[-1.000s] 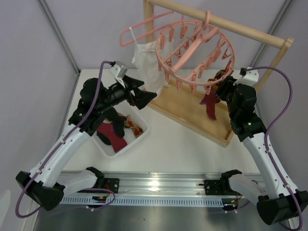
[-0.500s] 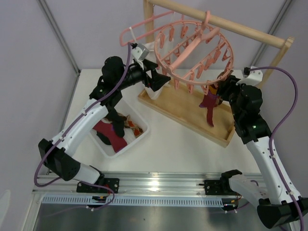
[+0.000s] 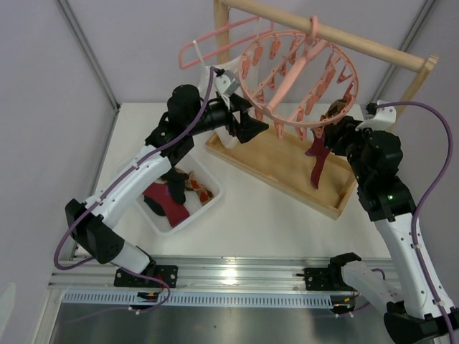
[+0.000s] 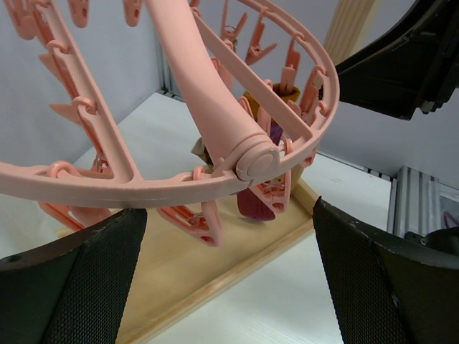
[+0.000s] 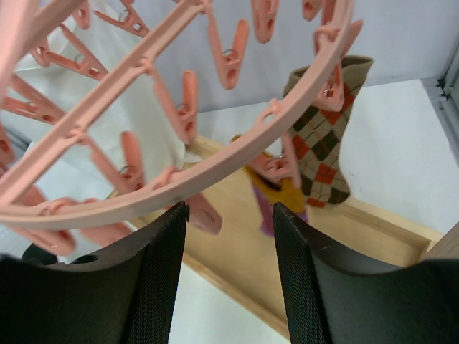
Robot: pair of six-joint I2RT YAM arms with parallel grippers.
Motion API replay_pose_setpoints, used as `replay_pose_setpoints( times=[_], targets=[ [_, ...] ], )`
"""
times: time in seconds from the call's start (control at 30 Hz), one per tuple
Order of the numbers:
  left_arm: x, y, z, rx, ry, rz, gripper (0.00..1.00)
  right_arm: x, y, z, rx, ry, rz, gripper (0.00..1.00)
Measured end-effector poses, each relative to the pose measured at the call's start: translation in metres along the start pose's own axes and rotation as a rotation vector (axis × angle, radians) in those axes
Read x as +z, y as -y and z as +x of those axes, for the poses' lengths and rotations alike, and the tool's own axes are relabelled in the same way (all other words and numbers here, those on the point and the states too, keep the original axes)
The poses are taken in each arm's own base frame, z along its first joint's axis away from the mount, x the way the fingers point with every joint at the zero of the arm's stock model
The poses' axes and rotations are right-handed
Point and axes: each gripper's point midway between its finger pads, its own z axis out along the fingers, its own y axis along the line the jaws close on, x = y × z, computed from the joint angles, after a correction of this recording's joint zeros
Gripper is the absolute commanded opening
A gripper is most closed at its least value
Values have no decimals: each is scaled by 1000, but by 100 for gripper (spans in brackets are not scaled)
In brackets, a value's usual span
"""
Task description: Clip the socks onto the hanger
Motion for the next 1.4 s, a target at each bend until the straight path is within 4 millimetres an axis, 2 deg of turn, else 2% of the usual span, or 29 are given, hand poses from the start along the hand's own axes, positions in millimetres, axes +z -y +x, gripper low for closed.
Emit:
replay_pose_setpoints(
  times=[0.27,0.5,0.73,1.0,1.2,1.4],
  targets=[
    [10,26,8,-14,-13,51,99,-29,-20,-25,6,32,-112,52],
    [15,47,10,-18,-8,76,99,-43,-33,-20,-9,5,-200,50],
    [12,59,5,-6,20,69,99,-43,-39,-13,-13,-25,-236,49],
    [10,58,-1,-5,41,48,99,-41,-50,-1,-15,-64,-281,48],
    [11,61,-1,-7,42,52,99,-45,-66,4,-20,-76,-343,49],
    [12,66,0,-8,41,64,99,-39,-69,10,-27,-85,-333,48]
  ],
)
